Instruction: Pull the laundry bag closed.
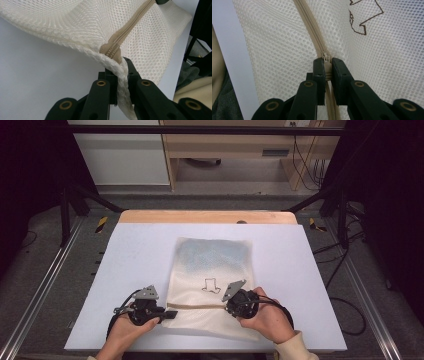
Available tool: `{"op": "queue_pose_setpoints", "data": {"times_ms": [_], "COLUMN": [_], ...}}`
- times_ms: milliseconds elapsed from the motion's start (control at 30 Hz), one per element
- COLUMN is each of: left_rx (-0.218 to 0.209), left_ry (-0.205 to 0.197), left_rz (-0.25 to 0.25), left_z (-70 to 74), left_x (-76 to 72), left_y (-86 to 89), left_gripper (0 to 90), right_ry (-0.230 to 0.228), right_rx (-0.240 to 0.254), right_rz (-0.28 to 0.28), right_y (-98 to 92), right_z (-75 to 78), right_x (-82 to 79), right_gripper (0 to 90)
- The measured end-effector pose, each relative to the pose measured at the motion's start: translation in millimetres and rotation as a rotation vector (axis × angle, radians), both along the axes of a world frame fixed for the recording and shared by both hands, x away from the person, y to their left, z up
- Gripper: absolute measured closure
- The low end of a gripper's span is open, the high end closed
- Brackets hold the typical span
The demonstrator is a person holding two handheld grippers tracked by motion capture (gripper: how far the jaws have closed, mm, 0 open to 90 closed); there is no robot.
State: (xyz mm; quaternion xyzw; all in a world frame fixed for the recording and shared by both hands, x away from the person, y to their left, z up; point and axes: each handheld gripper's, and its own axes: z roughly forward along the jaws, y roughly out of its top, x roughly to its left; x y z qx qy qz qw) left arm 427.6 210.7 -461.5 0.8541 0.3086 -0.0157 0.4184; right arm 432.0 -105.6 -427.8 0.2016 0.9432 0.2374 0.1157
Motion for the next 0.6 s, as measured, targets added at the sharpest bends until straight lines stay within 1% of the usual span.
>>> {"op": "queue_pose_setpoints", "data": {"times_ms": [233,400,467,600], "left_rx": [-0.005,0.004,0.008,0.005], "left_ry": [0.001,0.004,0.003,0.008], "left_rz": [-0.01,-0.027,-0.027,-0.028], "left_z": [-0.2,-1.6,-2.0,-2.6], "left_x": [-1.5,-3.6,-3.7,-3.8], "left_y": [-1.7,-5.9,-6.6,-6.9], "left_gripper": [84.7,84.6,84.6,84.6], "right_ry": [0.0,-0.003,-0.003,-0.004], "right_rx": [0.008,0.016,0.011,0.016], "right_rz": [-0.025,-0.039,-0.048,-0.057], "right_y": [-10.8,-18.7,-22.8,-26.7], "right_z": [1.1,2.5,2.4,2.3], "right_x": [-2.4,-3.6,-4.8,-5.5], "right_gripper": [82.1,82.1,82.1,82.1]}}
